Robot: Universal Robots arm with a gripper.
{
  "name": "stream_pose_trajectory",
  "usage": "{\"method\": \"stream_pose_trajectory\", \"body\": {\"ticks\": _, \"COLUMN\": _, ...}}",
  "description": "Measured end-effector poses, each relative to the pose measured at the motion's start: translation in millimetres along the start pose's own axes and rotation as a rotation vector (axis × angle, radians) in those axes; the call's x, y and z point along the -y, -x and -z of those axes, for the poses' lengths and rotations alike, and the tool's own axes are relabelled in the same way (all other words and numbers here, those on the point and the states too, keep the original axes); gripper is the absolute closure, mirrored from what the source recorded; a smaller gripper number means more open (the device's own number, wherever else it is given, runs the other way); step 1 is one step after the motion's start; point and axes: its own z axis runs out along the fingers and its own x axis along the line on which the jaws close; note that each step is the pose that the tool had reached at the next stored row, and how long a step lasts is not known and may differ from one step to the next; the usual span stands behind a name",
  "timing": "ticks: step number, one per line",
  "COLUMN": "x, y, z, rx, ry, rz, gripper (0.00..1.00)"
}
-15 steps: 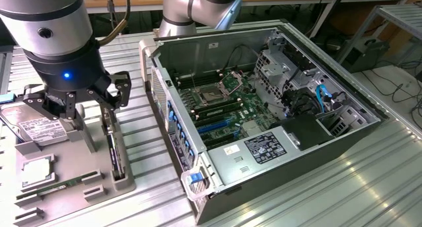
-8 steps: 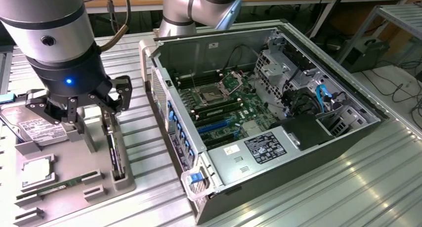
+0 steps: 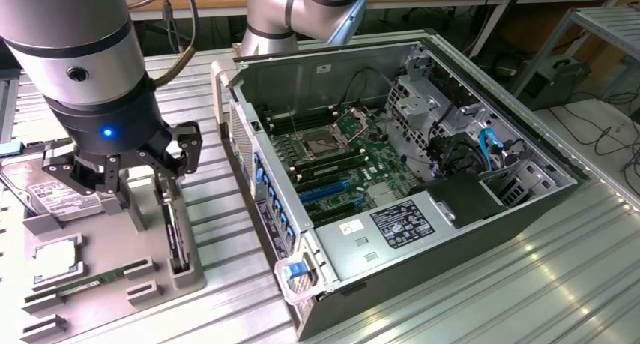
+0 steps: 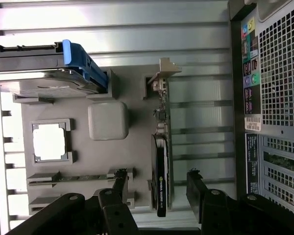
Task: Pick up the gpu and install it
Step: 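Pick up the gpu and move the gpu toward the slot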
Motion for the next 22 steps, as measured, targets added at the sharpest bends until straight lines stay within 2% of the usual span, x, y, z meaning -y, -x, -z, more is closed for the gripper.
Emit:
{"method": "stream_pose_trajectory", "body": {"ticks": 12, "x": 4.8, "y": 0.0, "z": -8.3, "rx": -0.0001, "ry": 0.0000, "rz": 0.002, "gripper": 0.40}}
{"method": "stream_pose_trajectory", "body": {"ticks": 22, "x": 5.1, "y": 5.6, "z": -19.4, "rx": -0.0111, "ry": -0.0004, "rz": 0.003, "gripper": 0.40}}
